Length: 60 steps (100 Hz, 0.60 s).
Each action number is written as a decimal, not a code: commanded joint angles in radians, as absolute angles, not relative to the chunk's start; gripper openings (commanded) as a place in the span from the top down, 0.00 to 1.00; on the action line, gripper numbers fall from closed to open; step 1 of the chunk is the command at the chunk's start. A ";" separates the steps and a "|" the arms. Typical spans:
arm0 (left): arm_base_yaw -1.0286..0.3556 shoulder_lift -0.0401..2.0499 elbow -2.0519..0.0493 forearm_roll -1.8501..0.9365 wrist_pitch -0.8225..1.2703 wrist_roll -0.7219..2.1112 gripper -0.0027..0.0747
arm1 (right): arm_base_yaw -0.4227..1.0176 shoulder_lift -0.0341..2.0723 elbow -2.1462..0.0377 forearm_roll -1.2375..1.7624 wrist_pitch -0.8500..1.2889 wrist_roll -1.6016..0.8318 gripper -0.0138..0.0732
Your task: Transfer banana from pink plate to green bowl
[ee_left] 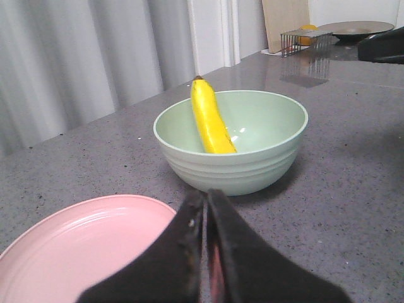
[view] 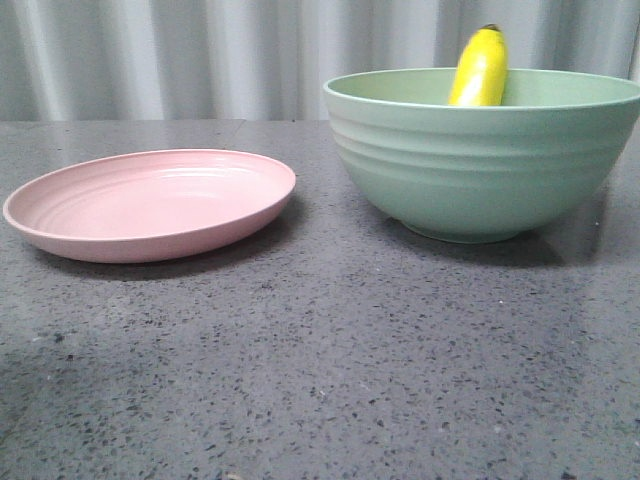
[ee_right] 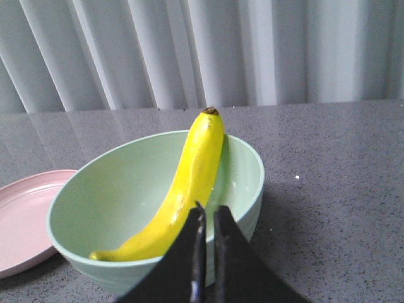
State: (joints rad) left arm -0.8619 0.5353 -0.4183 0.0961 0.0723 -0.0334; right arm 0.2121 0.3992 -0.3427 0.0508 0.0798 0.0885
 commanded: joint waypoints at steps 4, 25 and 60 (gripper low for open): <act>-0.862 0.474 -0.394 0.097 -0.051 -0.033 0.99 | 0.208 0.318 -0.323 0.037 -0.007 0.083 0.92; -0.862 0.319 -0.335 0.097 -0.061 -0.033 0.99 | 0.208 0.168 -0.273 -0.006 0.000 0.083 0.92; -0.862 0.146 -0.307 0.097 -0.047 -0.033 0.99 | 0.208 0.125 -0.268 -0.011 0.028 0.083 0.92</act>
